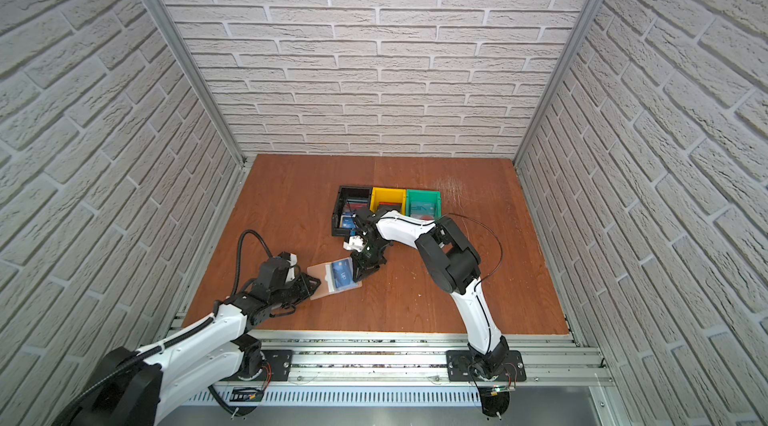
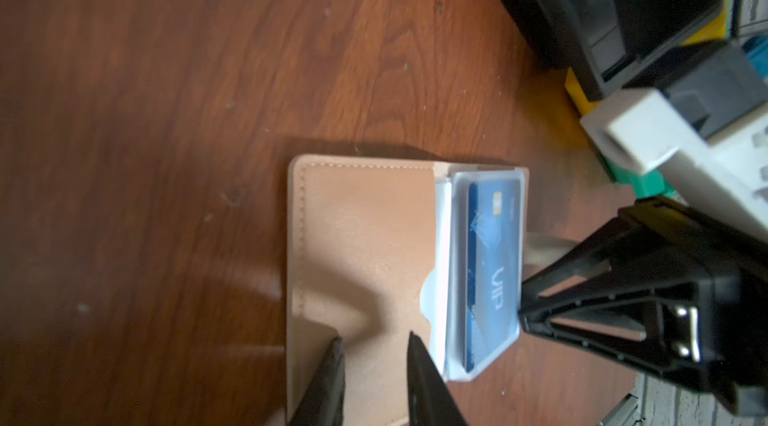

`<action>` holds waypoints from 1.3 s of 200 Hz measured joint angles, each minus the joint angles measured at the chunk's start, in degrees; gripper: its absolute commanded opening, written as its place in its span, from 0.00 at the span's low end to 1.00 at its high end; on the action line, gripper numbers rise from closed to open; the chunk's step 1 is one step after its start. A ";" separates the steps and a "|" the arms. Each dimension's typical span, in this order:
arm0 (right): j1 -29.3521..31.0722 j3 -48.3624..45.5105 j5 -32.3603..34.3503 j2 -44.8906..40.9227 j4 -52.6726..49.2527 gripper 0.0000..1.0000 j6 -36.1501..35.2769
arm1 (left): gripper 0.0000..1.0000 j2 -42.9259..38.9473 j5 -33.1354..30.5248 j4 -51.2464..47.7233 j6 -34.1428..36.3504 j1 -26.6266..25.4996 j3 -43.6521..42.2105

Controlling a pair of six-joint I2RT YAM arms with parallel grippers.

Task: Take the credit cards out of the card holder

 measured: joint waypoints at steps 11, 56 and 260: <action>-0.13 0.33 0.17 0.11 0.02 0.21 -0.24 | 0.31 -0.26 0.04 -0.42 -0.09 -0.20 0.28; -0.15 0.26 0.35 0.04 0.28 0.21 -0.81 | 0.36 1.51 3.02 -5.33 2.32 1.75 5.42; -0.20 5.75 7.30 -1.66 -0.81 0.24 -0.85 | 0.29 20.15 13.03 12.00 2.62 5.81 7.98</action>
